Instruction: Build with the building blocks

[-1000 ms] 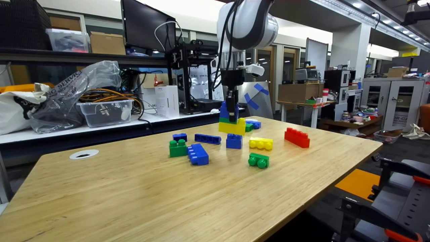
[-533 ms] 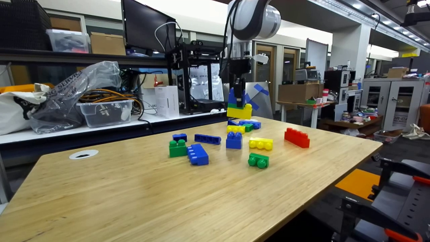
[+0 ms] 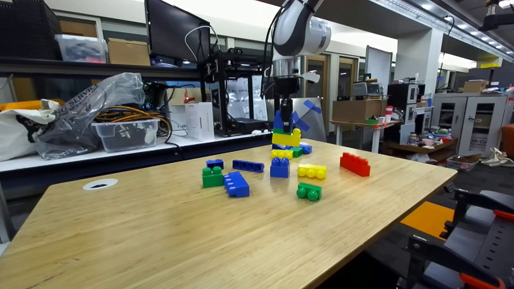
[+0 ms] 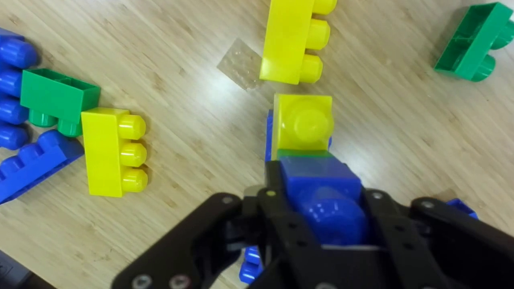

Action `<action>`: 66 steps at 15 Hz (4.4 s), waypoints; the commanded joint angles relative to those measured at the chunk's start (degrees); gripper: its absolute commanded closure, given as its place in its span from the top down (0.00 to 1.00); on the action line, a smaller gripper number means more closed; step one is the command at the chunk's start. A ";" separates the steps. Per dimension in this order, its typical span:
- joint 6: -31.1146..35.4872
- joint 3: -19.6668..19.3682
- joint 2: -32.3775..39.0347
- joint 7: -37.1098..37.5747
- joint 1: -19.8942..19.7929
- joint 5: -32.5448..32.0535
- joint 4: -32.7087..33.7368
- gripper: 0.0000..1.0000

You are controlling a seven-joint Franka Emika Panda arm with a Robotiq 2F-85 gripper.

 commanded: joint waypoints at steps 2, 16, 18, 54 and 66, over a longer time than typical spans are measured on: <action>-4.07 1.22 5.97 -5.50 -2.69 2.72 7.42 0.11; -10.80 1.81 14.33 -6.18 -2.69 2.57 16.35 0.11; -10.96 1.85 14.56 -6.25 -2.72 2.62 16.52 0.11; -16.82 0.59 9.21 23.53 3.88 2.87 8.80 0.11; -15.00 0.35 8.50 36.79 5.70 8.20 5.82 0.11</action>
